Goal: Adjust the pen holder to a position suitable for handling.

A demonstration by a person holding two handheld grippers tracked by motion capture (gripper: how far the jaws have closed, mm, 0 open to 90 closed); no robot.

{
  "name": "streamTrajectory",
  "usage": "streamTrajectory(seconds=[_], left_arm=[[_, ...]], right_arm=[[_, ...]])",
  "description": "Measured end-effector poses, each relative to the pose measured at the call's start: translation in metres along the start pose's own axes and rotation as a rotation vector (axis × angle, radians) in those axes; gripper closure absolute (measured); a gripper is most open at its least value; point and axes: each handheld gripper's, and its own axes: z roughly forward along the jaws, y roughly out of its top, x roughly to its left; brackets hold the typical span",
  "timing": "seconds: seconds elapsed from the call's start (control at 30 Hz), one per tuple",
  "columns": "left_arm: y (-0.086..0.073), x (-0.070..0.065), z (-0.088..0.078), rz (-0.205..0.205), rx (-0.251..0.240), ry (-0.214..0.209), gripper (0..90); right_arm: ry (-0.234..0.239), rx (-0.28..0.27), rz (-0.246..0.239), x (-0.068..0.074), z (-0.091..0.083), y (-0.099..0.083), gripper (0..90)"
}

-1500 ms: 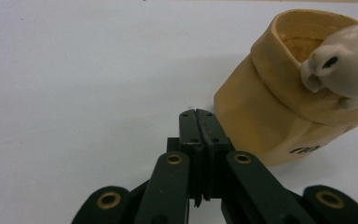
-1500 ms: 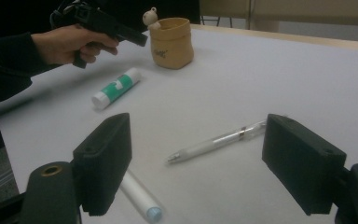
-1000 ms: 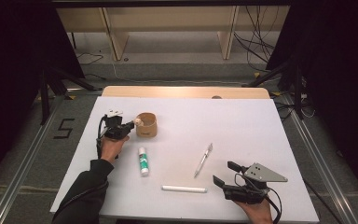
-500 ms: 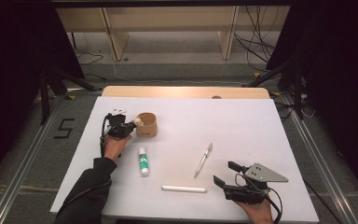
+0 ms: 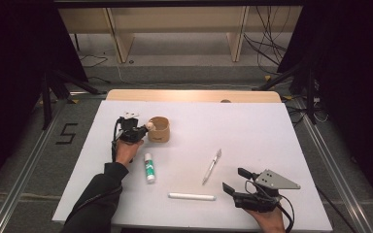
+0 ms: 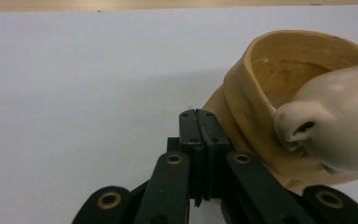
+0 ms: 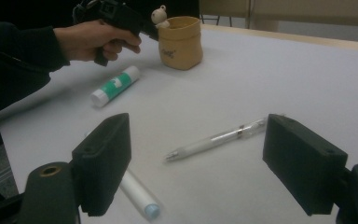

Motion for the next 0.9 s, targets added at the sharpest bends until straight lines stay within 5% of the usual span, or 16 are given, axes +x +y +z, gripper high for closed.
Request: streamTrajectory(seconds=[0.9], left_arm=[[0.013,-0.041,0.022,0.04,0.025,-0.027,89.4]], right_arm=[[-0.001,-0.002,-0.002,-0.001,-0.002,0.0,24.4]])
